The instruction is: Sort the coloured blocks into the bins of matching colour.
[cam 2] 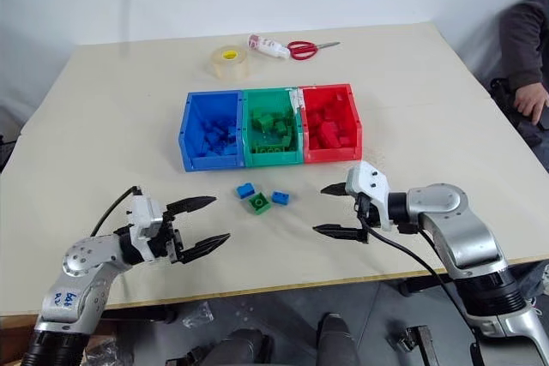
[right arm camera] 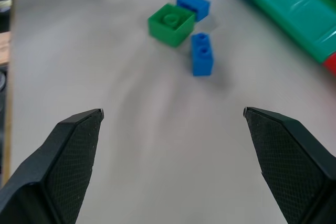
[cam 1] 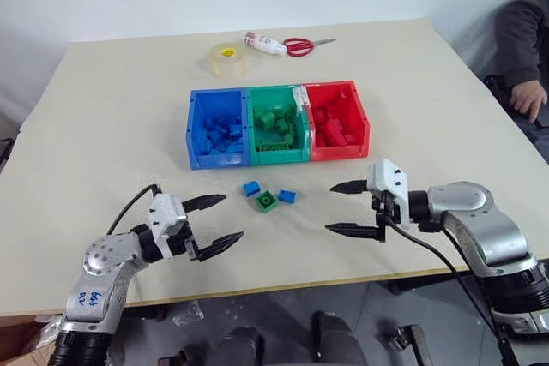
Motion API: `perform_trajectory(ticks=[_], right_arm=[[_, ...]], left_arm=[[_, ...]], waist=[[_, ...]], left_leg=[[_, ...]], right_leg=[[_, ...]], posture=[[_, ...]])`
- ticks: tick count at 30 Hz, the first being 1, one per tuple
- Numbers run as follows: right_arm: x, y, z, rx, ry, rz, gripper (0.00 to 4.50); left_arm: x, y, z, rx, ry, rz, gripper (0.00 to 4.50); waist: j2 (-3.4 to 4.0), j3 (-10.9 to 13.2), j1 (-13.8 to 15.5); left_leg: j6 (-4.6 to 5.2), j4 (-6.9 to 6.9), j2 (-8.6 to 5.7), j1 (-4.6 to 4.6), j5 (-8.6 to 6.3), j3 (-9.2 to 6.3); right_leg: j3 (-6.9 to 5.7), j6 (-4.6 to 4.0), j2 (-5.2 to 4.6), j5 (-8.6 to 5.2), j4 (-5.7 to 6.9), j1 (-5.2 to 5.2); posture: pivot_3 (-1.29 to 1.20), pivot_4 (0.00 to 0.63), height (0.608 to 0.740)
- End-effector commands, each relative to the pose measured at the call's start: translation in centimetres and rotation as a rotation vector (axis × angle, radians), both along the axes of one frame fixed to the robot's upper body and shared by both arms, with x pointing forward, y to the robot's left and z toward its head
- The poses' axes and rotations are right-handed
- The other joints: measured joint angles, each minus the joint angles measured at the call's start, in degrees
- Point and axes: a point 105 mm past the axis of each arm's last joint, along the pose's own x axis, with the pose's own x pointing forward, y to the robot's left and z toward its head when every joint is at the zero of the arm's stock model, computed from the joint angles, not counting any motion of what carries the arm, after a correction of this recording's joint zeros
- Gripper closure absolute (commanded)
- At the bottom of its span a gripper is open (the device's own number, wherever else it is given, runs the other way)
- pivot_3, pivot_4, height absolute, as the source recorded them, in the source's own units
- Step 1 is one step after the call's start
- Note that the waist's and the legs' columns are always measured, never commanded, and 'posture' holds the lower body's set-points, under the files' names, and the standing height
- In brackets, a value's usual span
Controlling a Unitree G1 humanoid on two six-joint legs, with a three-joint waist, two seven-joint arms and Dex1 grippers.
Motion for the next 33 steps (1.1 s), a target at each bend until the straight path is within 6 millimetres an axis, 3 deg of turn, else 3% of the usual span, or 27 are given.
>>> perform_trajectory(ticks=[1,6,11,27,30,33], right_arm=[[-0.2,-0.8,1.2,0.015,-0.059,0.008,0.03],[-0.3,-1.3,1.4,0.025,-0.082,-0.036,0.03],[-0.9,-1.6,1.4,0.042,-0.107,-0.092,0.03],[-2.8,-2.0,0.8,0.080,-0.122,-0.253,0.03],[-2.8,-2.0,0.8,0.080,-0.128,-0.267,0.00],[-2.8,-1.9,0.9,0.081,-0.131,-0.274,0.00]], left_arm=[[1.4,-2.3,1.4,0.100,-0.056,0.002,0.00],[2.9,-5.5,2.4,0.126,-0.060,-0.040,0.00],[4.3,-7.9,2.0,0.231,-0.020,-0.075,0.00],[7.3,-10.8,1.0,0.409,-0.010,-0.120,0.00],[7.5,-11.3,0.7,0.431,-0.017,-0.140,0.51],[7.6,-11.2,0.2,0.465,-0.029,-0.151,1.42]], waist=[[0.00,0.00,0.55],[-0.01,0.00,0.39],[-0.02,0.00,0.25],[-0.05,0.02,0.48],[-0.05,0.02,0.43],[-0.05,0.02,0.41]], left_leg=[[0.00,0.02,0.00,0.00,0.00,0.00],[0.00,0.03,-0.01,0.00,0.01,-0.01],[0.00,-0.02,0.00,-0.01,0.01,-0.01],[0.00,0.04,-0.02,-0.01,0.01,-0.01],[0.00,0.04,-0.03,0.00,0.01,0.01],[0.00,0.04,-0.03,0.00,0.01,0.01]], right_leg=[[-0.01,0.00,0.00,0.00,0.01,0.01],[0.00,0.03,0.01,0.03,0.03,0.03],[-0.02,0.03,0.02,0.03,0.04,0.02],[-0.01,0.06,0.02,0.04,0.02,0.02],[0.00,0.06,0.02,0.04,0.01,0.02],[0.00,0.06,0.02,0.04,0.01,0.02]], posture=[[0.00,0.150,0.740],[0.00,0.150,0.740],[0.00,0.150,0.740],[0.00,0.150,0.740],[0.00,0.150,0.740],[0.00,0.150,0.740]])
